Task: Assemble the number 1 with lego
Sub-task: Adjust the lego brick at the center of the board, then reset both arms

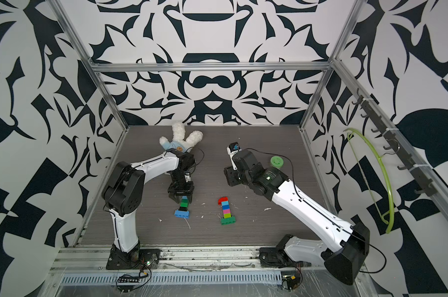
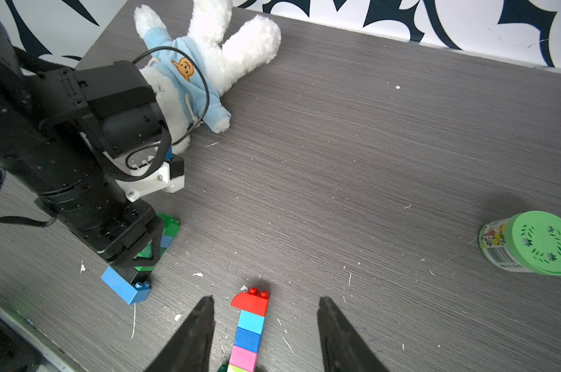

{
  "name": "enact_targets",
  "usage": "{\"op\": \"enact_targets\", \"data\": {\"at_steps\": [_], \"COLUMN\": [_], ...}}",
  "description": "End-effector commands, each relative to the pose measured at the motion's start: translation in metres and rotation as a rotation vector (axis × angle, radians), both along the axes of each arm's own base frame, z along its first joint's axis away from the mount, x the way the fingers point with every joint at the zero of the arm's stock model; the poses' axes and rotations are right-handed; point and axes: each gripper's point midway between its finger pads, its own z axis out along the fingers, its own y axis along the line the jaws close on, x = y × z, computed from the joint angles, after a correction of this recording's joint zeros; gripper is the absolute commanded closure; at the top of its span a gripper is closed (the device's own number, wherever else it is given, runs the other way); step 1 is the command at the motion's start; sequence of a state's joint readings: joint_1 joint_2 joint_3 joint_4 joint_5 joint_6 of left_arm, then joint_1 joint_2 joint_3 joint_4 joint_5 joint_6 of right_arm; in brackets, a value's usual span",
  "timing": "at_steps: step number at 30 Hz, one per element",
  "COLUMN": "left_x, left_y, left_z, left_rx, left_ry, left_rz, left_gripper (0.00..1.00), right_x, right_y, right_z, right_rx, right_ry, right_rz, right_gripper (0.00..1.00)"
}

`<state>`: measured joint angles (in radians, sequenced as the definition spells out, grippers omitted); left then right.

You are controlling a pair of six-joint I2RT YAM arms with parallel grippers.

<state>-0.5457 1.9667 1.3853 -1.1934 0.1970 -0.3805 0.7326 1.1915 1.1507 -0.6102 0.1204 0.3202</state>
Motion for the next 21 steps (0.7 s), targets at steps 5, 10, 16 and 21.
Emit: {"op": "enact_targets", "data": {"at_steps": [5, 10, 16, 21], "left_x": [0.008, 0.064, 0.114, 0.121], "left_y": [0.000, 0.022, 0.096, 0.145], "left_z": [0.048, 0.120, 0.177, 0.158], "left_rx": [-0.048, -0.044, -0.009, 0.136], "left_ry": [-0.120, -0.634, -1.379, -1.537], "left_rz": [0.027, 0.139, 0.418, 0.337], "left_gripper": [0.16, 0.09, 0.00, 0.00], "right_x": [0.002, 0.023, 0.066, 0.094], "right_y": [-0.016, -0.079, -0.160, -0.173], "right_z": [0.015, 0.005, -0.039, -0.113], "right_rx": [-0.022, -0.178, -0.257, -0.187], "right_ry": [-0.069, -0.193, -0.286, -0.277], "right_rz": [-0.044, -0.271, -0.489, -0.396], "right_gripper": [0.43, 0.24, 0.15, 0.04]}}
